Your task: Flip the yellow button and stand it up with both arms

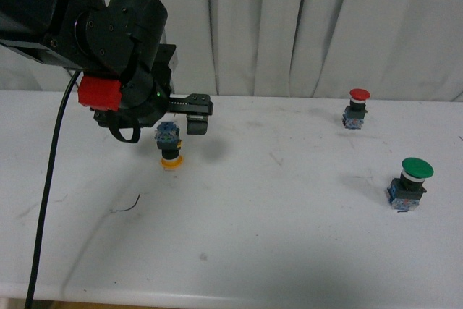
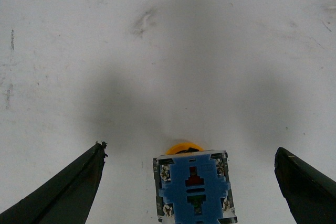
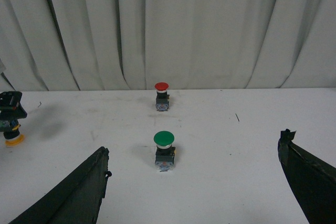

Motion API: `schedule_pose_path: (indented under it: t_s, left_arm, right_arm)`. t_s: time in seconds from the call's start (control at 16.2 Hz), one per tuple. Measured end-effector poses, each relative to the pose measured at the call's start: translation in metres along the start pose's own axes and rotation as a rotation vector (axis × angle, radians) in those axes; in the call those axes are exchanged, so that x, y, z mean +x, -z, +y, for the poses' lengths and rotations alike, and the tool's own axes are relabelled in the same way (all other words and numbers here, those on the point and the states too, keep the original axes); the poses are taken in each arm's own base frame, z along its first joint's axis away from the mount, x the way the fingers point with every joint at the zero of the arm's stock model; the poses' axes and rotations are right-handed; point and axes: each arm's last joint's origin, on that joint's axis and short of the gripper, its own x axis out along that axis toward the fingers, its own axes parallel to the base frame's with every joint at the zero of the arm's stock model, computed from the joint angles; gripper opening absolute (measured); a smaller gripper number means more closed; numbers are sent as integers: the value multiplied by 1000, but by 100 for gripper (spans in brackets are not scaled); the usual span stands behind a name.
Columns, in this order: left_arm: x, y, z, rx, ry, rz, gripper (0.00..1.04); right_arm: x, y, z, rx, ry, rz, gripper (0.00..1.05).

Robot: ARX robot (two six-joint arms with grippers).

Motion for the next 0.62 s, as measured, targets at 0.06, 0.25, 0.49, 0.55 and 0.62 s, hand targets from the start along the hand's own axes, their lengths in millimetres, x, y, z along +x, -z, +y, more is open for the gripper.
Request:
schedule_pose_path:
  t_s: [0.06,0.25,0.49,0.55,0.62]
  left_arm:
    - [0,0,0,2,-2,1,98]
    - [4,3,-1,6,-13,19,77]
    - [6,5,-1,3,-14,30,37]
    - [5,5,-2,2,-12,27,36]
    - [5,4,-3,0,-5,16,36]
  right_arm:
    - [0,0,0,0,0,0,98]
    - [0,0,0,0,0,0,98]
    - [0,0,0,0,0,0,98]
    - [0,0,0,0,0,0,98]
    - [0,0,0,0,0,0,98]
